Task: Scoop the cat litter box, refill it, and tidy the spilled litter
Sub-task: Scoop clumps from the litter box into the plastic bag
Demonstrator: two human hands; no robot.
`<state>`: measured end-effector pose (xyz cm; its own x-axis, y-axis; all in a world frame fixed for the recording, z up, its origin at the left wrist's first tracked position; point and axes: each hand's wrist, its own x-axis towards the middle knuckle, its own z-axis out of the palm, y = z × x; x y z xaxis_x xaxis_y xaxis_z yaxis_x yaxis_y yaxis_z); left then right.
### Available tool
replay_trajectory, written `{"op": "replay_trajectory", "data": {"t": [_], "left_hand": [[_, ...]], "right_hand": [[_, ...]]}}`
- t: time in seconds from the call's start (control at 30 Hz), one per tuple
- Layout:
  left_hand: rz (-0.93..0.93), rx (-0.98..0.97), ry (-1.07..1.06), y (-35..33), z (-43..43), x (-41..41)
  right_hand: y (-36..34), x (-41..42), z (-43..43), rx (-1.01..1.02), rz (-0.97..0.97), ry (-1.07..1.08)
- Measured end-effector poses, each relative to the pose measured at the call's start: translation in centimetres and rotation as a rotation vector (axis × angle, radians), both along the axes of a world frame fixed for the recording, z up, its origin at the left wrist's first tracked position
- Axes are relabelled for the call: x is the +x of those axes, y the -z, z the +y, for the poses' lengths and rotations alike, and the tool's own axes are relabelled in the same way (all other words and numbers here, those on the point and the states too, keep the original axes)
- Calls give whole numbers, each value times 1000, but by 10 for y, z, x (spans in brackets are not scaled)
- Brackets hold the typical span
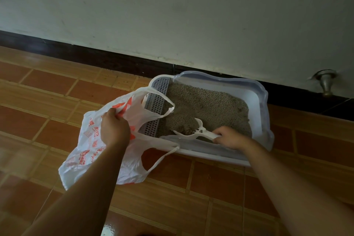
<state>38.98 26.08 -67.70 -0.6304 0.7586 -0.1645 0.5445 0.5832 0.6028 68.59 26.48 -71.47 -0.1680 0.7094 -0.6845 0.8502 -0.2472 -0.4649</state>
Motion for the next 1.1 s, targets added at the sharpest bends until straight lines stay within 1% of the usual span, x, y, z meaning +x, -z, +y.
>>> {"op": "replay_trajectory", "data": {"t": [0.23, 0.5, 0.67, 0.8, 1.03, 1.1], "left_hand": [[-6, 3, 8, -1, -3, 6], [-39, 18, 7, -3, -4, 6], [-32, 38, 6, -8, -4, 7], [-40, 48, 6, -11, -4, 9], [-48, 44, 22, -11, -10, 12], [-58, 42, 21, -11, -10, 13]], "right_hand": [[-2, 1, -1, 115, 90, 149], [-10, 5, -7, 305, 100, 216], [-23, 9, -11, 375, 123, 242], [-25, 3, -18, 415, 96, 233], [-21, -15, -24, 472, 39, 308], [-23, -15, -23, 494, 18, 282]]}}
